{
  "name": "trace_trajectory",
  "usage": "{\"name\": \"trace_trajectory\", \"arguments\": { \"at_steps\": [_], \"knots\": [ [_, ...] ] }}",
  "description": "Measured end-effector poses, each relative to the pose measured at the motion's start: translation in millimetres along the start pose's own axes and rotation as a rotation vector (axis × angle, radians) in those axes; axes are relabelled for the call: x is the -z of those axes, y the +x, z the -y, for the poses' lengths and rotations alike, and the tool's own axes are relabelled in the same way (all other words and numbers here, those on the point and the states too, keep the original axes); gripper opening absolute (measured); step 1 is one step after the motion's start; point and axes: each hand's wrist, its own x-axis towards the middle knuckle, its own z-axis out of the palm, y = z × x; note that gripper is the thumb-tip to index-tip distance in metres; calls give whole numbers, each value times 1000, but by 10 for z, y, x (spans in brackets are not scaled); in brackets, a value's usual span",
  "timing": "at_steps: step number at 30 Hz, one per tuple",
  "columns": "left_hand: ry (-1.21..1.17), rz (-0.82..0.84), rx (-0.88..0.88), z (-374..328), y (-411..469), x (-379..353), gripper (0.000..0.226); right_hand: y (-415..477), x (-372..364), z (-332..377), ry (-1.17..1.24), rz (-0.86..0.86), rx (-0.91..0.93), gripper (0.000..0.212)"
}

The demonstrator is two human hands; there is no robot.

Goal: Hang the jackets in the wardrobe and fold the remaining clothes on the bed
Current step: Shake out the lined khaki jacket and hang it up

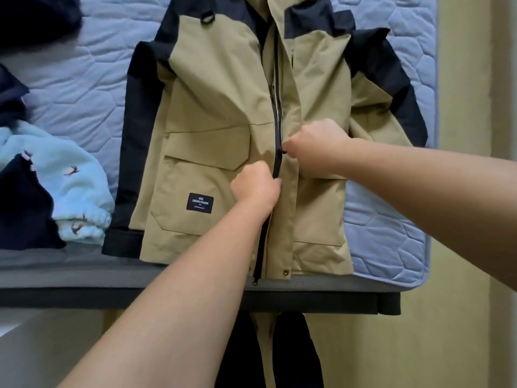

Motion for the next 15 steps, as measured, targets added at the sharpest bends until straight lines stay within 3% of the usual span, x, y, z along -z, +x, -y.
{"name": "trace_trajectory", "arguments": {
  "at_steps": [3, 7, 15],
  "knots": [
    [49, -35, -30, -42, 85, 29, 17, 16, 17, -23, -48, -26, 1, 10],
    [130, -40, -83, 227, -136, -92, 9, 85, 115, -54, -161, -43, 34, 24],
    [240, 280, 128, 791, -601, -221, 9, -5, 357, 10, -136, -26, 51, 22]
  ]
}}
